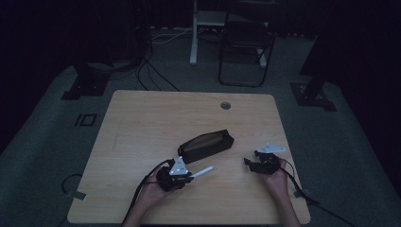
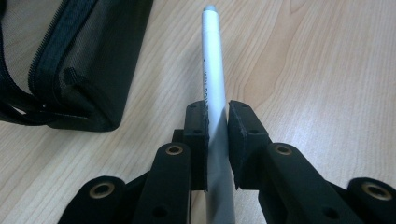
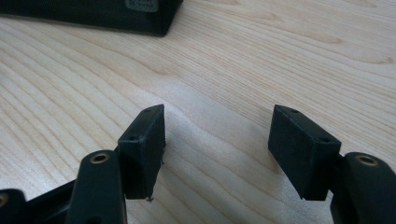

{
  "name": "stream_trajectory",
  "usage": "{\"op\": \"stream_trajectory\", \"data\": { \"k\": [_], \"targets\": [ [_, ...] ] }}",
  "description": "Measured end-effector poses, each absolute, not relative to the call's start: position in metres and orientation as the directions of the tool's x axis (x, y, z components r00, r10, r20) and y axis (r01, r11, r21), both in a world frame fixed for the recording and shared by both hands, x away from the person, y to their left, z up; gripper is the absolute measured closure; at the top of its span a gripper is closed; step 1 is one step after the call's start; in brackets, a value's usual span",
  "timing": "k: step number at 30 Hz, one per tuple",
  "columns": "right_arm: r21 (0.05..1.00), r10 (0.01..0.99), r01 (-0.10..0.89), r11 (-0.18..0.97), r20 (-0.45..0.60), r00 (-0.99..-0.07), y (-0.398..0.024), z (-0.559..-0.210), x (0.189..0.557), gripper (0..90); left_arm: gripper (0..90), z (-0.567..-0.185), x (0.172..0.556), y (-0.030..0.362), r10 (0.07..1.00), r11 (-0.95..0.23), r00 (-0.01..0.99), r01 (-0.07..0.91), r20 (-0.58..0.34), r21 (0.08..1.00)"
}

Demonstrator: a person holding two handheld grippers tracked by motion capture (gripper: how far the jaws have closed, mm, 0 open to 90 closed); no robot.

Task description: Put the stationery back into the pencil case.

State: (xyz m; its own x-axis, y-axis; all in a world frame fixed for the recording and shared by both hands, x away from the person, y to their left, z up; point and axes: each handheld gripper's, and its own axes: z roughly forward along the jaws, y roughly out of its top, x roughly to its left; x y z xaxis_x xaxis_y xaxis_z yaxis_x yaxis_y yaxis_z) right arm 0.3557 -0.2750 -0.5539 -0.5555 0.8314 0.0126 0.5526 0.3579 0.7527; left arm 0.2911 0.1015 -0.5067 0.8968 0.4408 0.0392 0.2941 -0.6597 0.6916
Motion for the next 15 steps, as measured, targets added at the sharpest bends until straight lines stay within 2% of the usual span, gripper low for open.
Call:
{"op": "stream_trajectory", "data": {
  "k": [15],
  "targets": [
    [0.753,0.831,0.553,0.358,0.013,-0.556,-0.275,-0.554,0.356,36.4,78.7,-0.496,0.288,0.103,0.435,-0.663,0.898,0.272,0.063,0.698]
  ]
}}
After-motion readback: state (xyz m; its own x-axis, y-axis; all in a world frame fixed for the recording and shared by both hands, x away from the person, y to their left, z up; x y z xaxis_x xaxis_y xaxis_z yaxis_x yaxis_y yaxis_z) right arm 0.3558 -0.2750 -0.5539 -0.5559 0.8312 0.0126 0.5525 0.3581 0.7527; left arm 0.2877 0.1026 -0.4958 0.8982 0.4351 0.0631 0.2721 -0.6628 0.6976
